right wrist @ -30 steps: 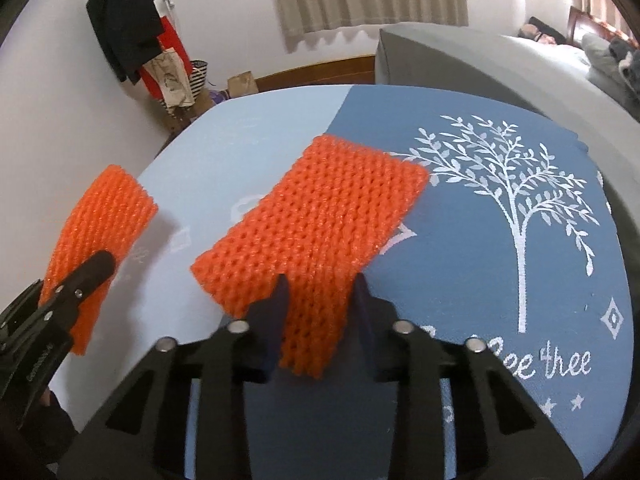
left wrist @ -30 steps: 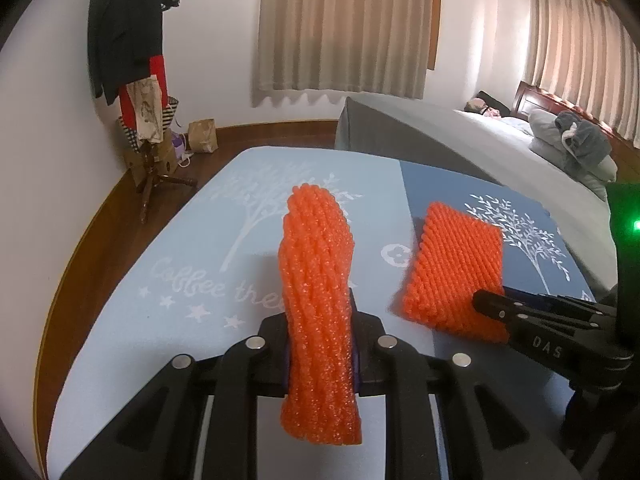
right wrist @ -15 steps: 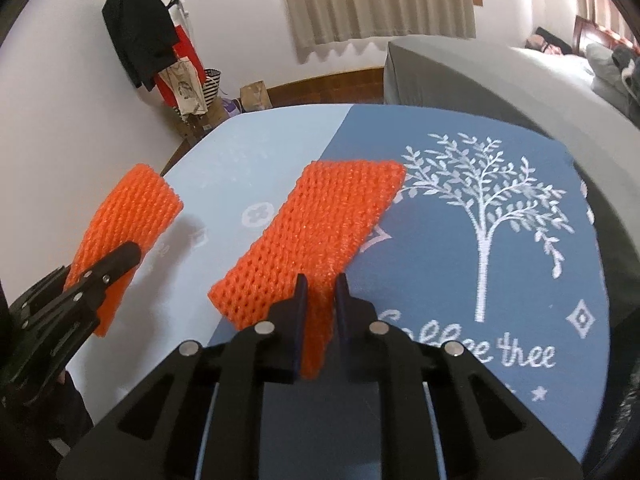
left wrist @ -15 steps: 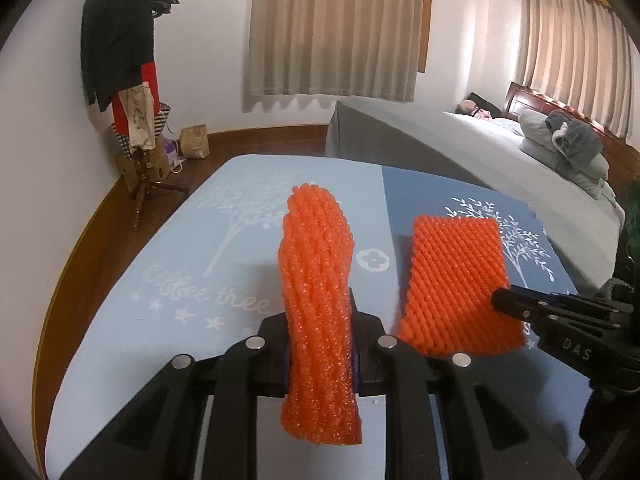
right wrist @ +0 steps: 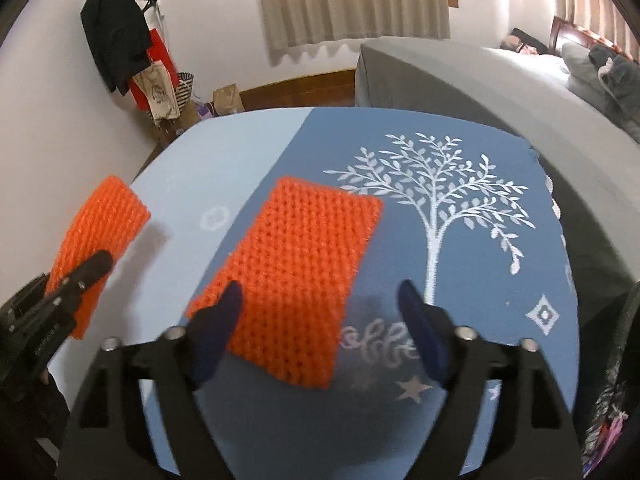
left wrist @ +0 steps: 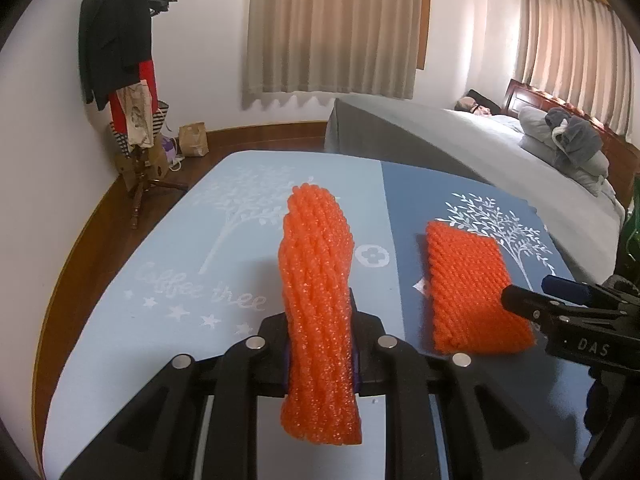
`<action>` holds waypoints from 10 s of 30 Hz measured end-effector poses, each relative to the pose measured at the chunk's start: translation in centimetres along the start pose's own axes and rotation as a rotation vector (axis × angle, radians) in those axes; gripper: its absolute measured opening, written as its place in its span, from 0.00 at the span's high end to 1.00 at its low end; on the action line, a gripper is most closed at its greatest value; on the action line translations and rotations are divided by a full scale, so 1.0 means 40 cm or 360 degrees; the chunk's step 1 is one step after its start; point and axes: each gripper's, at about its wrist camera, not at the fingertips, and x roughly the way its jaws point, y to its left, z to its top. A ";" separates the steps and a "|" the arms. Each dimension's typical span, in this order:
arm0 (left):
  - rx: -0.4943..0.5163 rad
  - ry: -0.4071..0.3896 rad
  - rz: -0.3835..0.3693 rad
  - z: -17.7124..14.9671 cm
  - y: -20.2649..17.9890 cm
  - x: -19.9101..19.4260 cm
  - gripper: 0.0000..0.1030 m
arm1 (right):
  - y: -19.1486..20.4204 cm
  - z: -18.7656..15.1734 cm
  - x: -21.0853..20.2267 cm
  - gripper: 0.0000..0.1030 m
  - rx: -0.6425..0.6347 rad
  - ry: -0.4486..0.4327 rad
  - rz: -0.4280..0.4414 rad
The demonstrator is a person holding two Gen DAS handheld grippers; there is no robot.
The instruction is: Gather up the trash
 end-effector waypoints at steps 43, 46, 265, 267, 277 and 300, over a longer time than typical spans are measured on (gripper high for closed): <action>0.0009 0.0000 -0.0037 -0.004 -0.026 -0.029 0.80 | 0.028 -0.025 -0.045 0.76 -0.0107 -0.0007 0.0063; 0.0020 -0.0019 -0.0054 0.005 -0.040 -0.046 0.80 | 0.023 -0.021 -0.083 0.76 -0.0110 -0.0052 0.0064; 0.0547 -0.0376 -0.0609 -0.003 -0.628 -0.580 0.06 | -0.334 -0.314 -0.886 0.05 0.0267 -0.0570 -0.0504; 0.0546 -0.0374 -0.0609 -0.003 -0.627 -0.580 0.06 | -0.334 -0.314 -0.887 0.05 0.0266 -0.0570 -0.0505; 0.0547 -0.0376 -0.0610 -0.004 -0.628 -0.580 0.06 | -0.334 -0.314 -0.887 0.05 0.0267 -0.0571 -0.0503; 0.0543 -0.0376 -0.0607 -0.003 -0.625 -0.583 0.06 | -0.318 -0.306 -0.881 0.05 0.0267 -0.0558 -0.0494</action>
